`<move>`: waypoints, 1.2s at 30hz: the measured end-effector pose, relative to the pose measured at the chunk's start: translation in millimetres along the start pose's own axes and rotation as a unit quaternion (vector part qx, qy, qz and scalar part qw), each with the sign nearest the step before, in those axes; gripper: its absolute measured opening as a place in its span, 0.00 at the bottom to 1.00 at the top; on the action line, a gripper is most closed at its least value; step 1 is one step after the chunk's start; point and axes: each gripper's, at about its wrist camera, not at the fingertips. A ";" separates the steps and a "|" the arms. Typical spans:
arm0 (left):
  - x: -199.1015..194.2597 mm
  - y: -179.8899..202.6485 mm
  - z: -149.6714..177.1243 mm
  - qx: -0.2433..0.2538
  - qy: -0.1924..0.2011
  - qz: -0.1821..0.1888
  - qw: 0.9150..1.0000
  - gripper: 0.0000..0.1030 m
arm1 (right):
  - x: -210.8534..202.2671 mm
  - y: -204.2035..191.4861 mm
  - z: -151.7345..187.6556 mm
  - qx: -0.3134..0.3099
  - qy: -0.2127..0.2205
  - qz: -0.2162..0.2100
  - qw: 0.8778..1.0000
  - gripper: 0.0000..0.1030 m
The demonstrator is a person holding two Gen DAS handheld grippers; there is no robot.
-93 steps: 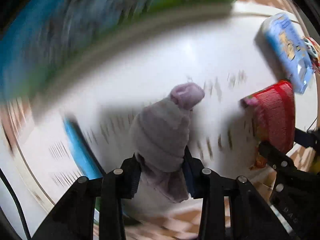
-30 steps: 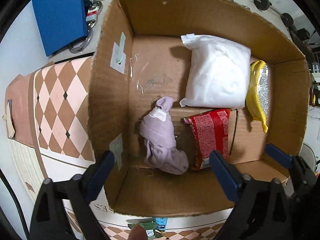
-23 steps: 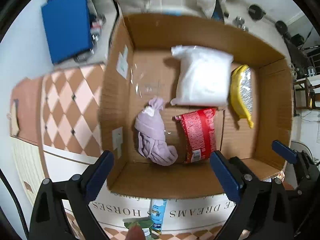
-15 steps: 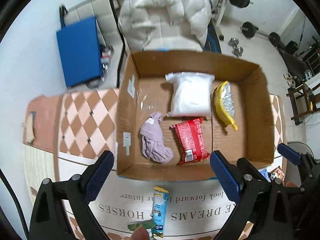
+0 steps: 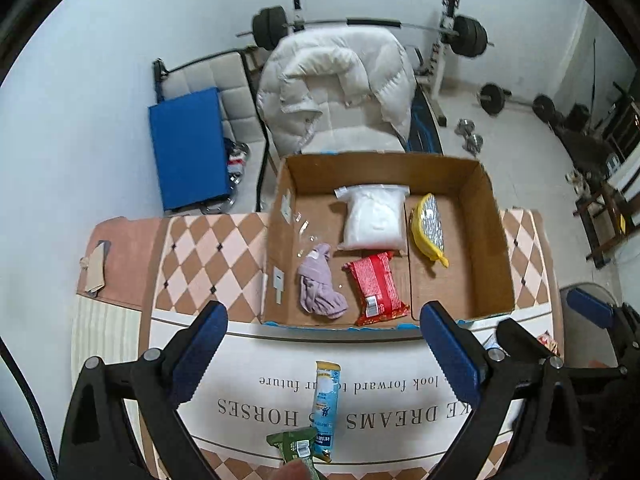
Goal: Organize soft objects
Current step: 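Withdraw both tools from the box toward the table items, then grasp the green snack bag with the left tool while the right tool grasps the blue cartoon packet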
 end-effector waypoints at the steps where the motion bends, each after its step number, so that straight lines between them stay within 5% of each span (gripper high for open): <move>1: -4.5 -1.4 2.6 -0.004 0.006 -0.003 1.000 0.96 | -7.2 2.6 2.1 0.003 0.004 -0.007 1.000 1.00; 6: -7.3 -13.3 34.6 -0.024 0.004 -0.031 0.999 0.96 | -18.5 35.4 22.5 0.024 -0.013 -0.010 1.000 1.00; 11: 51.5 -33.0 97.5 -0.051 -0.089 -0.049 0.993 0.96 | 24.3 93.2 60.6 0.056 -0.091 0.021 0.994 1.00; 17: 138.6 -60.0 193.5 -0.087 -0.231 -0.036 0.968 0.96 | 115.5 116.4 110.2 0.004 -0.196 0.073 0.978 1.00; 22: 172.9 -73.5 242.3 -0.108 -0.295 -0.021 0.949 0.94 | 157.2 113.2 131.9 -0.025 -0.233 0.081 0.969 1.00; 26: 192.9 -75.4 264.0 -0.108 -0.319 -0.019 0.941 0.94 | 177.5 113.9 136.7 -0.025 -0.253 0.077 0.964 1.00; 34: 189.4 -79.3 285.4 -0.112 -0.320 -0.005 0.941 0.48 | 205.8 117.4 145.1 -0.039 -0.281 0.097 0.954 1.00; 36: 183.8 -81.2 284.7 -0.107 -0.318 -0.011 0.942 0.46 | 212.8 120.9 147.2 -0.036 -0.287 0.103 0.952 1.00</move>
Point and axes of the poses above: each gripper's, at about its wrist camera, not at the fingertips, and x roughly the way its jaws point, y to its right, z to its underside, and after that the axes turned 5 degrees about -x, right-handed
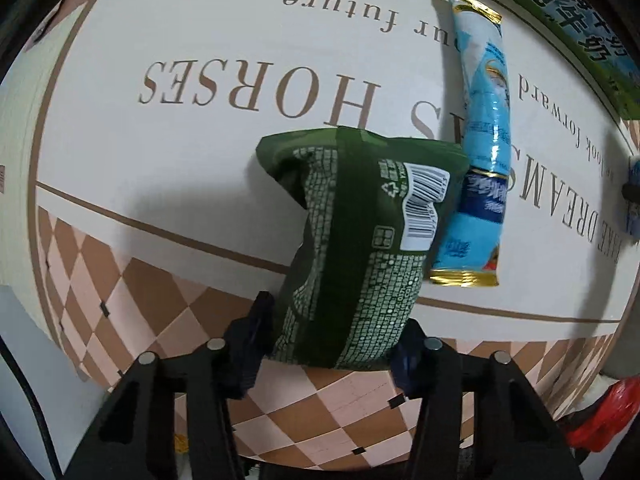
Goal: Organize soft objects
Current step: 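Grasp the green snack bag with the left tool while the right tool grasps the blue cartoon packet, then carry both packets into the box and open both tools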
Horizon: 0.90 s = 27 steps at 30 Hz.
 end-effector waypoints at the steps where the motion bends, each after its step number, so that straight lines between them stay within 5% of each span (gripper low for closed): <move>1: -2.2 -1.3 3.8 -0.001 0.002 0.000 1.000 0.45 | 4.0 1.9 -0.5 0.005 -0.005 -0.002 1.000 1.00; 12: -61.7 -17.8 6.6 0.008 0.047 0.021 0.999 0.44 | -14.6 30.6 -6.2 0.025 0.008 -0.047 0.999 1.00; 23: -109.8 18.5 -17.4 0.041 0.088 0.046 0.994 0.44 | 10.7 56.7 -20.1 0.017 -0.016 -0.051 0.998 1.00; 25: -119.4 26.2 -19.4 0.048 0.095 0.051 0.993 0.44 | 7.6 54.5 -18.0 0.023 -0.013 -0.060 0.998 0.91; 27: -130.0 32.8 -21.8 0.055 0.101 0.053 0.992 0.44 | 9.3 54.0 -10.2 0.024 -0.015 -0.062 0.998 0.70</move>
Point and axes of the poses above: each gripper's, at about its wrist camera, not at the fingertips, and x roughly the way its jaws point, y to its right, z to its underside, and after that the axes turned 5 degrees about -x, right-handed
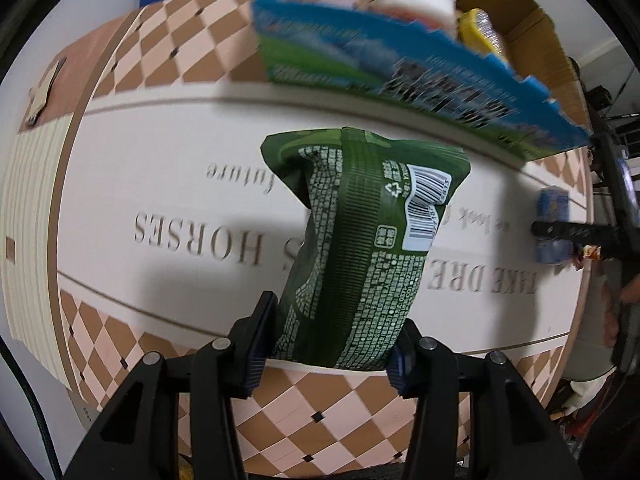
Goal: Organize soft objects
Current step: 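Carry both packets into the box and open both tools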
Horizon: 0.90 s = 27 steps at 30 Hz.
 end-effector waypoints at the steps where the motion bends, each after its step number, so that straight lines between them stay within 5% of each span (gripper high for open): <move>1: -6.3 3.1 -2.8 0.003 0.004 0.001 1.000 0.44 | 0.9 2.3 1.9 0.001 0.000 0.002 1.000 0.68; 6: -23.1 24.7 -17.5 0.021 0.028 0.009 0.999 0.44 | -5.3 11.1 17.2 0.024 0.015 -0.010 1.000 0.47; 11: -52.2 49.1 -31.3 0.039 0.059 0.027 0.997 0.44 | -37.8 32.9 39.8 0.057 0.036 -0.079 0.995 0.46; 16: -94.4 63.4 -64.2 0.064 0.084 0.042 0.994 0.44 | -120.7 30.5 61.9 0.057 0.097 -0.140 0.984 0.46; 22: -96.5 81.0 -167.7 0.056 0.081 0.029 0.995 0.44 | -221.1 -12.1 24.8 0.057 0.165 -0.160 0.972 0.46; 27: -60.6 91.0 -252.7 0.056 0.054 -0.015 0.997 0.44 | -227.0 -71.1 -45.3 0.051 0.174 -0.148 0.972 0.46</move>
Point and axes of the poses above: each gripper's, at about its wrist camera, not at the fingertips, and x roughly the way its jaws point, y to its right, z to its underside, and after that the axes turned 5 degrees about -x, right-handed
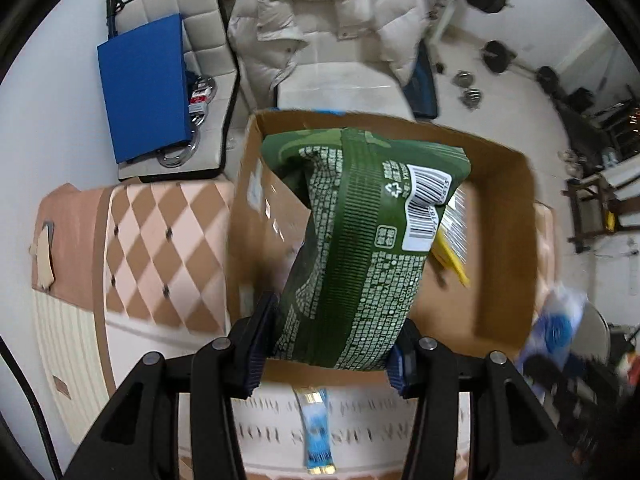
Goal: Organize soft objects
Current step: 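Carry both packets into the box and open both tools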
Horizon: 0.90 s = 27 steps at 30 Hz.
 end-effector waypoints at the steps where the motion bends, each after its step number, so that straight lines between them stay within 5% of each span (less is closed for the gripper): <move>1: 17.0 -0.2 -17.7 0.003 -0.012 -0.010 1.000 0.44 | 13.9 -6.7 -10.6 0.001 -0.004 0.006 1.000 0.46; 6: 76.3 -6.7 -59.3 -0.009 -0.068 -0.020 0.997 0.44 | 82.6 -20.0 -45.6 0.029 -0.046 0.026 0.998 0.45; 9: 99.3 -7.1 -71.8 0.006 -0.081 -0.059 0.995 0.44 | 120.0 -17.3 -55.7 0.033 -0.072 0.037 0.996 0.45; 19: 117.1 -16.7 -81.6 -0.012 -0.099 -0.053 0.994 0.47 | 160.4 -27.1 -67.3 0.016 -0.108 0.048 0.993 0.46; 20: 118.6 -16.7 -82.0 -0.012 -0.107 -0.049 0.993 0.49 | 165.0 -27.9 -67.2 0.010 -0.115 0.049 0.992 0.54; 21: 120.5 -16.0 -83.2 -0.009 -0.113 -0.044 0.993 0.57 | 169.9 -30.7 -67.7 0.002 -0.127 0.055 0.990 0.77; 23: 118.4 -10.8 -80.8 0.000 -0.118 -0.031 0.993 0.68 | 173.2 -34.0 -67.1 -0.004 -0.136 0.060 0.989 1.00; 26: 110.5 -3.2 -77.3 0.012 -0.100 -0.039 0.994 0.76 | 165.5 -42.4 -67.8 -0.011 -0.122 0.055 0.991 1.00; 27: 107.5 -1.6 -75.4 0.014 -0.096 -0.041 0.994 0.87 | 162.8 -44.5 -68.3 -0.012 -0.119 0.057 0.991 1.00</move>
Point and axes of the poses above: each gripper's, at about its wrist camera, not at the fingertips, and x roughly the way its jaws point, y to its right, z to its underside, and after that the axes turned 5 degrees about -x, right-handed
